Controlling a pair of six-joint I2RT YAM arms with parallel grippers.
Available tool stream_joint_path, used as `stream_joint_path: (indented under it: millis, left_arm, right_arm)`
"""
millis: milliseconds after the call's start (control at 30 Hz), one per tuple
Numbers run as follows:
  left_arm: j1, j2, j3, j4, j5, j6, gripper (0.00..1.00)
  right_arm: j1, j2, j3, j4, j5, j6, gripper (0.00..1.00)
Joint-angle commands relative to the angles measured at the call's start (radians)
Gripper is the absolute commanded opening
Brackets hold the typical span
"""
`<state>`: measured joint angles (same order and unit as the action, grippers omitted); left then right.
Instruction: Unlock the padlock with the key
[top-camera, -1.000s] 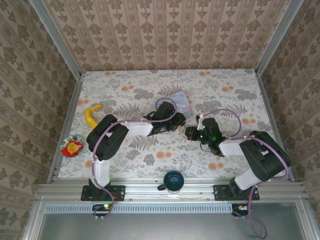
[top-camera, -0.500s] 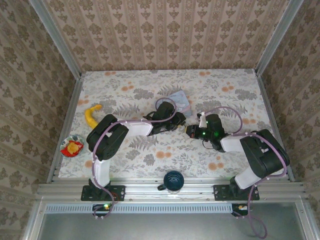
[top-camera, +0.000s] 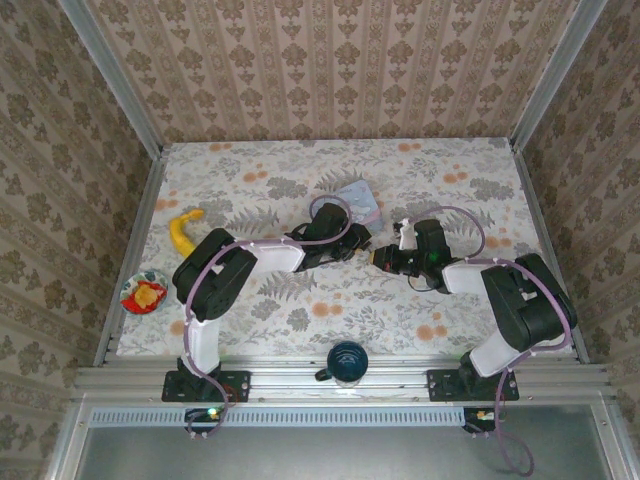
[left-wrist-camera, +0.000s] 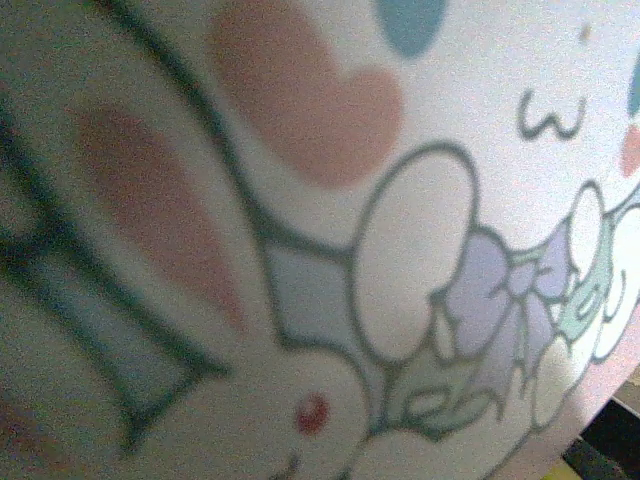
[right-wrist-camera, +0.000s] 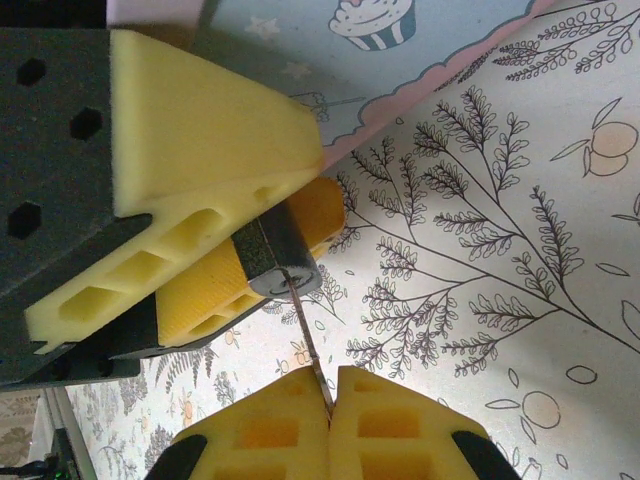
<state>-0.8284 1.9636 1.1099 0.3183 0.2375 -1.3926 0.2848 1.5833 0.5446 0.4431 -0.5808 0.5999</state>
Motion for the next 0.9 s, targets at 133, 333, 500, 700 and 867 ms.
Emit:
stream_joint_path:
  millis: [133,333,500,700,867]
  left_arm:
    - [-0.056,0.029,-0.047,-0.074,0.242,-0.107,0.0]
    - [-0.051,0.023,-0.052,-0.073,0.24,-0.111,0.0]
    - [-0.049,0.021,-0.055,-0.073,0.236,-0.113,0.0]
    - [-0.046,0.017,-0.066,-0.07,0.229,-0.119,0.0]
    - [-0.044,0.008,-0.079,-0.073,0.219,-0.124,0.0]
  right_arm:
    - [0.006,-0.055,0.081,0.014,0.022,-0.063,0.0]
    - [-0.006,-0.085,0.073,-0.033,0.055,-0.08,0.0]
    - [-0.02,-0.083,0.071,-0.035,0.045,-0.075,0.0]
    - [-0.046,-0.087,0.067,-0.04,0.025,-0.063,0.0]
    - [-0.057,-0.078,0.071,-0.068,0.017,-0.06,0.0]
